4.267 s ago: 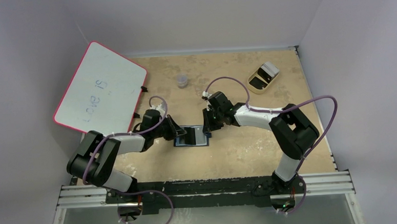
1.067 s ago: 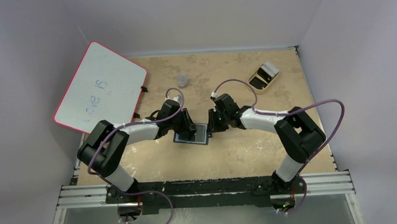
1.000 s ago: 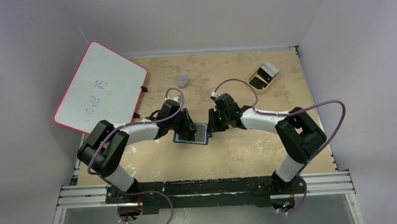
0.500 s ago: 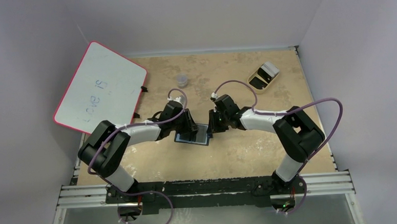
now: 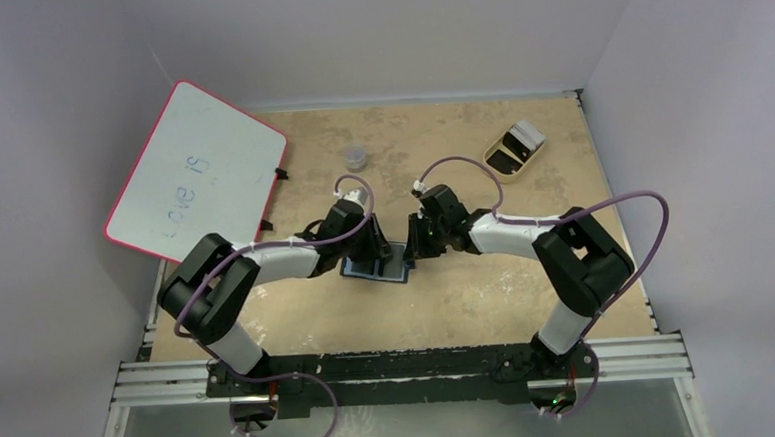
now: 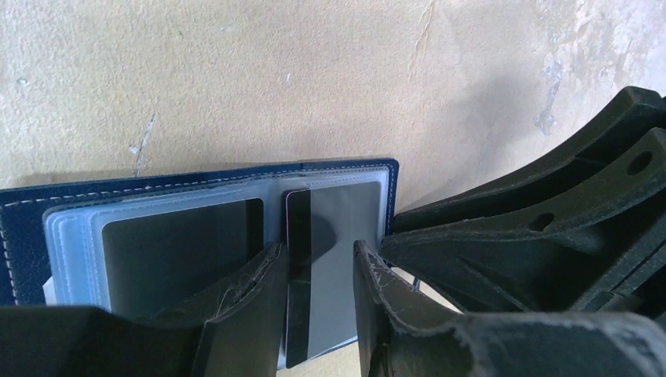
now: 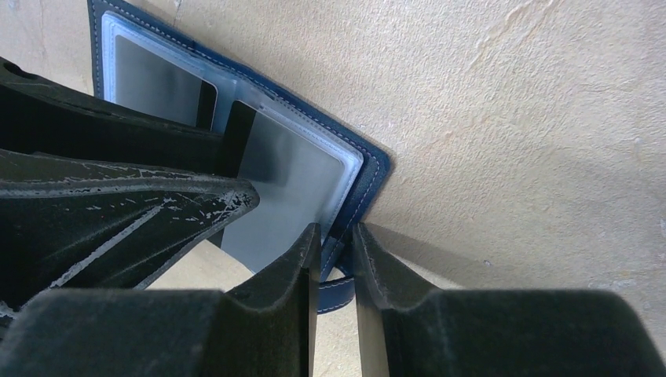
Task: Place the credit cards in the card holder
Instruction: Insert the credit card into the card holder.
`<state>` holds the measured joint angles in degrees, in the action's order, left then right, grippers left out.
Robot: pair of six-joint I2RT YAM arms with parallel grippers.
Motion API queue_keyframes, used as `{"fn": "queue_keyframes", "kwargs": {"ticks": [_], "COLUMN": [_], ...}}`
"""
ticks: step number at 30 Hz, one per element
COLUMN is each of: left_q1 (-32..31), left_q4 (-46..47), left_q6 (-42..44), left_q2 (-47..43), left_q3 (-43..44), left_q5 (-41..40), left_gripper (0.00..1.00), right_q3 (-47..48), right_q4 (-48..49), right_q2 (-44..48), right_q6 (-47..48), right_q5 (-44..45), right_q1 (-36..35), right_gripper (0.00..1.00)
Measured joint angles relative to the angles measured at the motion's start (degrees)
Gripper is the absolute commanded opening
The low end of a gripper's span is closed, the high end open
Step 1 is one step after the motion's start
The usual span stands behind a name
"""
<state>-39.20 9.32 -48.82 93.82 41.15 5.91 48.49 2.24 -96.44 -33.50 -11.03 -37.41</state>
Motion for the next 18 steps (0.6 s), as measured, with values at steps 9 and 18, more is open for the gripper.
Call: {"fn": "queue_keyframes", "kwargs": {"ticks": [9, 18], "left_q1": [-0.04, -0.42], "left_q4": [5.05, 2.95], "left_q6": [1.05, -0.50], "left_q2": [2.05, 0.96], "left_q3": [0.33, 0.33], "left_q5": [1.11, 0.66], "left_gripper": [0.37, 0.40], "right_q3": [0.00, 0.87], "right_q4": [-0.07, -1.29], "right_q2": [-0.09, -0.09], "right_q6": [0.07, 0.35], "right_q5": [0.00, 2.45], "right_q1": [0.55, 0.85], "right_gripper": [0.24, 0.27]}}
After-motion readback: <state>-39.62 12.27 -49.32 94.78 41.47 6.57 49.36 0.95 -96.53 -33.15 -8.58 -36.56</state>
